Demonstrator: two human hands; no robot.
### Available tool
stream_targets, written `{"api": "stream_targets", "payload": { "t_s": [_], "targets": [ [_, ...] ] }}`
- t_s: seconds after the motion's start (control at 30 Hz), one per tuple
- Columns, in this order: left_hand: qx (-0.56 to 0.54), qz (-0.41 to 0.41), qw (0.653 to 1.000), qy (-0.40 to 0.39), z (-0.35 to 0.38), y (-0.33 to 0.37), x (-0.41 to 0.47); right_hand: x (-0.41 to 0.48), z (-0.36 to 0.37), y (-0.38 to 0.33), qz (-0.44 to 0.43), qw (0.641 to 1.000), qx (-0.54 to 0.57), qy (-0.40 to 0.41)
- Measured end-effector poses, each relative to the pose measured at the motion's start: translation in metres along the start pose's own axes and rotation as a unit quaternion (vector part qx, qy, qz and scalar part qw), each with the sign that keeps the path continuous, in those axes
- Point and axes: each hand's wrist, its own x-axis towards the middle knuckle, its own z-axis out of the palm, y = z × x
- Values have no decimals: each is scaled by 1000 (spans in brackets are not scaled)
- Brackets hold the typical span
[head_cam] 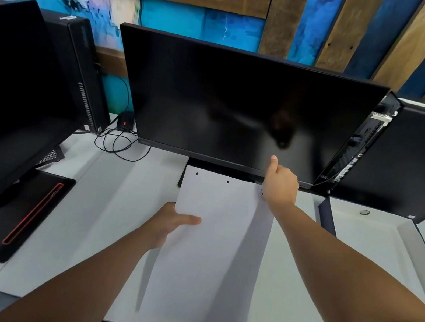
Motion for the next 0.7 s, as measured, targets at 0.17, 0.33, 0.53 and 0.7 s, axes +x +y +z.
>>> {"api": "stream_targets", "payload": {
  "t_s": [0.17,0.33,0.53,0.7],
  "targets": [
    [3,-4,1000,-7,-2,-1,-1,-1,1,0,16,999,33,-12],
    [-5,-5,1000,-3,-5,-4,-2,0,0,7,79,988,109,-70],
    [-5,-7,1000,6,-8,-5,-1,6,-2,17,148,978,136,-56],
    [-4,-3,1000,11,-9,-4,-2,7,-2,26,186,968,155,-63]
  ]
}}
